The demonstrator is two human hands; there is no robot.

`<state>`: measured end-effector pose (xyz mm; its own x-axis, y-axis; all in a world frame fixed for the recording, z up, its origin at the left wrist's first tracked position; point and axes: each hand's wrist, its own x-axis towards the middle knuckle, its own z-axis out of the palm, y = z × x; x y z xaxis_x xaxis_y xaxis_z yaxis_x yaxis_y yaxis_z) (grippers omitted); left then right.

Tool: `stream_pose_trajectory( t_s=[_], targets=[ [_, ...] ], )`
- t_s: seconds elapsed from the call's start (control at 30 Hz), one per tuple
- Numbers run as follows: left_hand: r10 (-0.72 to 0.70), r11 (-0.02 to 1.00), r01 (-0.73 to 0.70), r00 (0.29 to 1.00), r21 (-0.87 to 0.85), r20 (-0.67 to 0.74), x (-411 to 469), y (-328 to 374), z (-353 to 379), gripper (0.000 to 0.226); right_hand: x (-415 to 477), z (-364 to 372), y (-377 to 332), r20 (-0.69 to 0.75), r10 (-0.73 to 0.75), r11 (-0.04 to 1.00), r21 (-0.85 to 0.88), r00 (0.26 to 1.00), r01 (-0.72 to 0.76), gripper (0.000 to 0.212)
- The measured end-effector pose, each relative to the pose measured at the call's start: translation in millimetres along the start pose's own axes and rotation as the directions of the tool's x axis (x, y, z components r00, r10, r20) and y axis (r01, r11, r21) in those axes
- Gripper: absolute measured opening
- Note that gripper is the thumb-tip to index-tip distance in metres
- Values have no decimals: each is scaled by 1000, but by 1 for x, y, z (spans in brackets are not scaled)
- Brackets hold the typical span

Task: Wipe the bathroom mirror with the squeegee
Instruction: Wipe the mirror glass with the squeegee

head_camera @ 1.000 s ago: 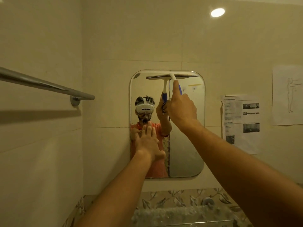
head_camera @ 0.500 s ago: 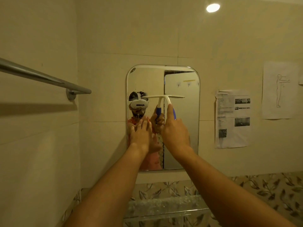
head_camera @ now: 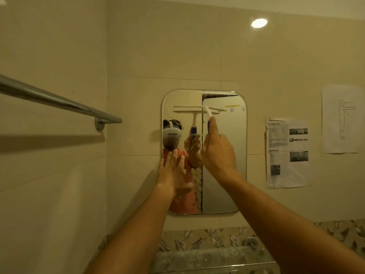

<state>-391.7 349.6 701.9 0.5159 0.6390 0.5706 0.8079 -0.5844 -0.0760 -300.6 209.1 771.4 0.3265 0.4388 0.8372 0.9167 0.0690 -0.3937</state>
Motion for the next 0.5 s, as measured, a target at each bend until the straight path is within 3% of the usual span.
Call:
stream_pose_trajectory(
  t_s=[0.1, 0.2, 0.5],
  targets=[
    [10, 1000, -7, 996, 26, -91, -4, -8, -1, 113, 33, 2, -19, -22, -15, 1000, -18, 1000, 14, 70],
    [-3, 998, 6, 999, 56, -46, -4, -12, 1, 114, 56, 11, -33, -10, -28, 999, -29, 1000, 28, 80],
    [7, 999, -5, 999, 43, -37, 3, -14, 3, 119, 67, 34, -50, 33, -6, 991, -131, 999, 10, 81]
  ],
)
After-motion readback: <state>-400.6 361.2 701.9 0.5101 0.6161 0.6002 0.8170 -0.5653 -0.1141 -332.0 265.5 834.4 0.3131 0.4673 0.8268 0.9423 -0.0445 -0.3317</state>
